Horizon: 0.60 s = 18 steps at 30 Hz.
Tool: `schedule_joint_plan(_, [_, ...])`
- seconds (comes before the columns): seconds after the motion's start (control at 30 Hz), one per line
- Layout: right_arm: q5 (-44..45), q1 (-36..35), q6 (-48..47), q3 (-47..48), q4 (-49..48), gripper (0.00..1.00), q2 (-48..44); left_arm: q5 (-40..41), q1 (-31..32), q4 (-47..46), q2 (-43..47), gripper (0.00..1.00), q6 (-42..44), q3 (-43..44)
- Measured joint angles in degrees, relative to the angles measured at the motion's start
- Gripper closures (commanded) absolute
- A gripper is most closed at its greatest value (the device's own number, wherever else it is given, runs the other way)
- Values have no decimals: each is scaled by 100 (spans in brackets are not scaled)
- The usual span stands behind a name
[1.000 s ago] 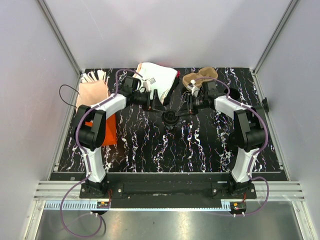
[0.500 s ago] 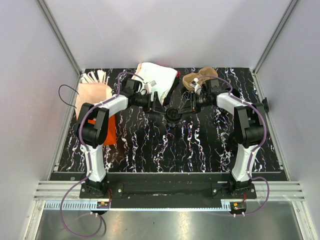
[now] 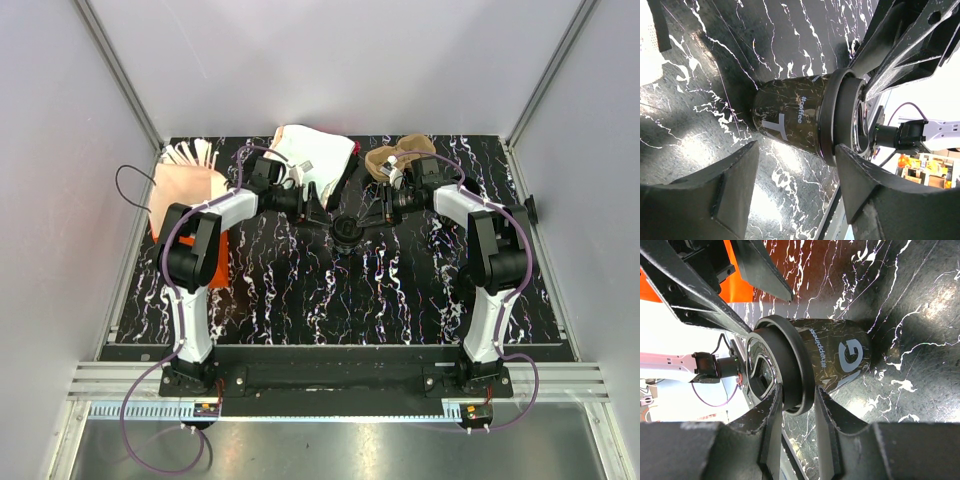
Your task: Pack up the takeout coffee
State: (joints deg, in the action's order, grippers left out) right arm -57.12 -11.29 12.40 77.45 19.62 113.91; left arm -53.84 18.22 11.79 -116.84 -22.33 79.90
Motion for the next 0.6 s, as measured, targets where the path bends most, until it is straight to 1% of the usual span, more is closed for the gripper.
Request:
schedule_joint_plan(0.1, [0,0,-2,0,0,82,0,-9,9,13,-2,53,-37,9])
schedule_joint_plan(0.2, [4,4,-2,0,0,83,0,-11,50,33,-2,57,-11,76])
schedule_joint_plan(0.5, [28,11,-22,0,0,84,0,15,131,57,-2,59,2,85])
schedule_joint_plan(0.53, [33,11,-24,0,-2,85,0,20,142,57,-2,60,2,85])
schedule_joint_plan(0.57, [42,11,-24,0,0,85,0,31,149,57,-2,65,0,85])
schedule_joint_plan(0.6, [44,11,-24,0,-2,85,0,39,155,57,-2,68,0,85])
